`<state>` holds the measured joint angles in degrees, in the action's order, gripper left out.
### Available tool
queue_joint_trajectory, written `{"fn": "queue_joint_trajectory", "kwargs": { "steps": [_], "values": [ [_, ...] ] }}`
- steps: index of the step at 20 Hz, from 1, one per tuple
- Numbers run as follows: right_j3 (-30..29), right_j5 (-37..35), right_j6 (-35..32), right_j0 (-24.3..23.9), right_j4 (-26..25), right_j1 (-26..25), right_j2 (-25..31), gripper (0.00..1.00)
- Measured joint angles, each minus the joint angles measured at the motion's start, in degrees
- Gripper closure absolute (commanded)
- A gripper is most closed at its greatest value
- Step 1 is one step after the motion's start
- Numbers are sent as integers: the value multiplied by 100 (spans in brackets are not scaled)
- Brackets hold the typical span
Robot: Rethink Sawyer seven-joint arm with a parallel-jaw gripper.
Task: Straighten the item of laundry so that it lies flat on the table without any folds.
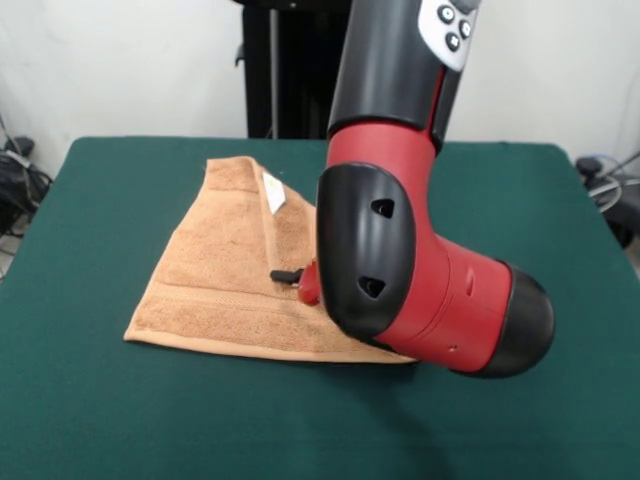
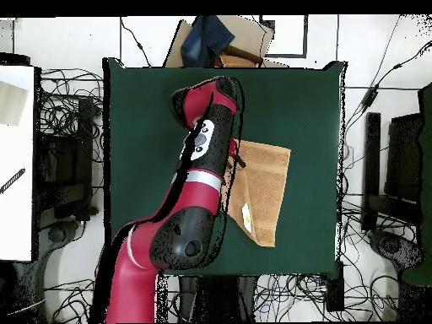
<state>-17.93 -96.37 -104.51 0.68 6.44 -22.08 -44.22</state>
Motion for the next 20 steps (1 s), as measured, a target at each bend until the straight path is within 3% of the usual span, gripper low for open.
{"fn": "queue_joint_trajectory", "kwargs": {
  "steps": [20],
  "values": [
    [-870, 583, 0, 210, -112, 394, 185, 0]
  ]
}}
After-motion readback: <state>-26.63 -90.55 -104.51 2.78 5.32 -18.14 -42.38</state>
